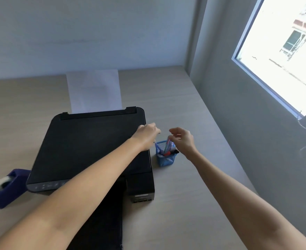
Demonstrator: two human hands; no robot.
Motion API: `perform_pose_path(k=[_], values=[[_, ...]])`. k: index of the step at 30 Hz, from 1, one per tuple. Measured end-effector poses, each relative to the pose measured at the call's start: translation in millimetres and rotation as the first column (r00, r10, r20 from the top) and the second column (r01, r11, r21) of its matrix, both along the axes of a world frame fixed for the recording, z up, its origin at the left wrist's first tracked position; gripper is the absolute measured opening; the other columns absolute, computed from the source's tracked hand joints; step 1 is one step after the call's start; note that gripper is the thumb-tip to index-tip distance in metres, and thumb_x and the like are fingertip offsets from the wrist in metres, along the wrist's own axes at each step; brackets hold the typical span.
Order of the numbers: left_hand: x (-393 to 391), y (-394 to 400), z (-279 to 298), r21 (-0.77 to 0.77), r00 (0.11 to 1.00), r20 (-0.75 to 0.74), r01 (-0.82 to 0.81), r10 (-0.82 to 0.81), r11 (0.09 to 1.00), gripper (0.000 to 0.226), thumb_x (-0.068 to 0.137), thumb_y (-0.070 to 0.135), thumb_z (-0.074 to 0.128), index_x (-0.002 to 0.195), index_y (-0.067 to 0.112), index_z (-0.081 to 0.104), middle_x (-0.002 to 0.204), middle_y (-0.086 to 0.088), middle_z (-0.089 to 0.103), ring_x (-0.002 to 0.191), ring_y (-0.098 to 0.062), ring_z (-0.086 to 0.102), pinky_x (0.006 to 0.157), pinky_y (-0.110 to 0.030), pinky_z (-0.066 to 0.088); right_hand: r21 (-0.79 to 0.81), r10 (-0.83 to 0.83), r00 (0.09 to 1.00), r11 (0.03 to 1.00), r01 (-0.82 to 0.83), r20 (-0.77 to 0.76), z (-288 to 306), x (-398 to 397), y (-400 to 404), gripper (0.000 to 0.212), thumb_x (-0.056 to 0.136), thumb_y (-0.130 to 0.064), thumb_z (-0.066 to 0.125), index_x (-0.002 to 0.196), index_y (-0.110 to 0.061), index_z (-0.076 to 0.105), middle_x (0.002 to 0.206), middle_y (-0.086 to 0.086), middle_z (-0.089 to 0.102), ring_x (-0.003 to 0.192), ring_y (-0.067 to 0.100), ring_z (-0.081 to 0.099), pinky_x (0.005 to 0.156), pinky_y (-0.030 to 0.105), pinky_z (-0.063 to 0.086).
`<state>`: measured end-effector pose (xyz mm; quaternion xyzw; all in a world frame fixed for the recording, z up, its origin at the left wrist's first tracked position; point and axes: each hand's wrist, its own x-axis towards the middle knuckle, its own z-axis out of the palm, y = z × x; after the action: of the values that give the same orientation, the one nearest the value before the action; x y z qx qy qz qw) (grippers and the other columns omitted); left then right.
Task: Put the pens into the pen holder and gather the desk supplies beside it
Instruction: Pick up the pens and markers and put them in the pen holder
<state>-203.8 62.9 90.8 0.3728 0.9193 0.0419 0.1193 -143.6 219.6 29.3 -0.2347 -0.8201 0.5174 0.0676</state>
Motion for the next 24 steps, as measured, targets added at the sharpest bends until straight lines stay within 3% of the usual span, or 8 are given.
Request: perform_pose_path(k=[4,9,11,16,19,20,22,24], values=[[15.1,-54.7,32.5,0.33,0.99,0.11,-0.118,0.085,0.937,0.043,0.089,0.011,0.066,0.132,0.013,0.058,0.123,-0.009,0.06,0.113,-0.023,0.06,0.101,-0.035,0.048,0.086,-0.044,0.983,0.994,0.061,-0.18,55.7,-3.5,-25.7,0.018,0.084,-0.012,0.066,0.102,-0.012,0.07,0.102,0.006,0.073,0.087,0.02,0.068,0.082,0.033,0.056],[40.6,-182.9,57.4,0.556,0.955,0.137,-0.293,0.263,0.778,0.028,0.089,0.011,0.066,0.117,0.012,0.067,0.101,0.002,0.064,0.09,-0.011,0.062,0.073,-0.007,0.043,0.12,0.096,0.936,0.991,-0.058,-0.338,117.6,3.9,-132.7,0.014,0.086,-0.014,0.062,0.097,-0.017,0.069,0.078,-0.002,0.068,0.067,0.007,0.062,0.064,0.011,0.047],[53.3,-242.0,54.8,0.584,0.916,0.143,-0.385,0.376,0.715,0.02,0.089,0.012,0.064,0.109,0.013,0.069,0.094,0.003,0.064,0.082,-0.011,0.061,0.071,-0.01,0.043,0.148,0.227,0.903,0.972,-0.184,-0.366,124.7,14.8,-190.9,0.013,0.087,-0.014,0.062,0.098,-0.018,0.068,0.076,-0.009,0.065,0.062,-0.003,0.058,0.059,0.002,0.041],[101.3,-391.2,0.3,0.458,0.746,0.243,-0.651,0.62,0.605,0.006,0.087,0.005,0.063,0.089,0.009,0.067,0.079,0.001,0.063,0.064,-0.001,0.055,0.064,-0.016,0.041,0.271,0.6,0.717,0.8,-0.535,-0.356,94.7,50.9,-343.7,0.013,0.088,-0.008,0.059,0.099,-0.011,0.064,0.08,0.0,0.064,0.058,0.004,0.054,0.059,0.009,0.042],[129.9,-442.8,-55.4,0.189,0.626,0.33,-0.777,0.706,0.6,0.008,0.085,0.013,0.065,0.083,0.021,0.065,0.086,-0.001,0.068,0.078,-0.015,0.065,0.075,-0.027,0.049,0.276,0.745,0.651,0.663,-0.696,-0.145,55.2,67.2,-407.4,0.017,0.089,-0.005,0.052,0.104,-0.006,0.06,0.083,0.002,0.062,0.067,0.013,0.056,0.064,0.024,0.049],[137.6,-454.4,-74.5,0.097,0.598,0.338,-0.79,0.727,0.605,0.009,0.085,0.015,0.064,0.091,0.019,0.067,0.097,-0.003,0.071,0.092,-0.021,0.067,0.083,-0.03,0.049,0.251,0.77,0.638,0.617,-0.745,-0.002,39.5,70.2,-425.7,0.02,0.09,-0.006,0.051,0.109,-0.005,0.058,0.087,0.005,0.063,0.074,0.017,0.06,0.068,0.03,0.053],[147.5,-454.9,-103.7,-0.054,0.551,0.346,-0.796,0.759,0.602,0.03,0.085,0.019,0.063,0.114,0.012,0.063,0.121,-0.007,0.065,0.113,-0.026,0.061,0.094,-0.031,0.046,0.227,0.751,0.587,0.541,-0.809,0.301,7.4,74.2,-442.2,0.027,0.091,-0.009,0.05,0.117,-0.003,0.054,0.103,0.015,0.064,0.09,0.029,0.065,0.079,0.041,0.058],[154.9,-451.5,-124.3,-0.137,0.512,0.366,-0.796,0.777,0.589,0.042,0.085,0.021,0.065,0.123,0.01,0.054,0.13,-0.013,0.054,0.119,-0.032,0.055,0.097,-0.037,0.047,0.228,0.687,0.503,0.455,-0.861,0.524,-19.1,80.5,-456.2,0.028,0.093,-0.01,0.049,0.117,0.0,0.054,0.115,0.02,0.061,0.101,0.036,0.063,0.086,0.044,0.056]])
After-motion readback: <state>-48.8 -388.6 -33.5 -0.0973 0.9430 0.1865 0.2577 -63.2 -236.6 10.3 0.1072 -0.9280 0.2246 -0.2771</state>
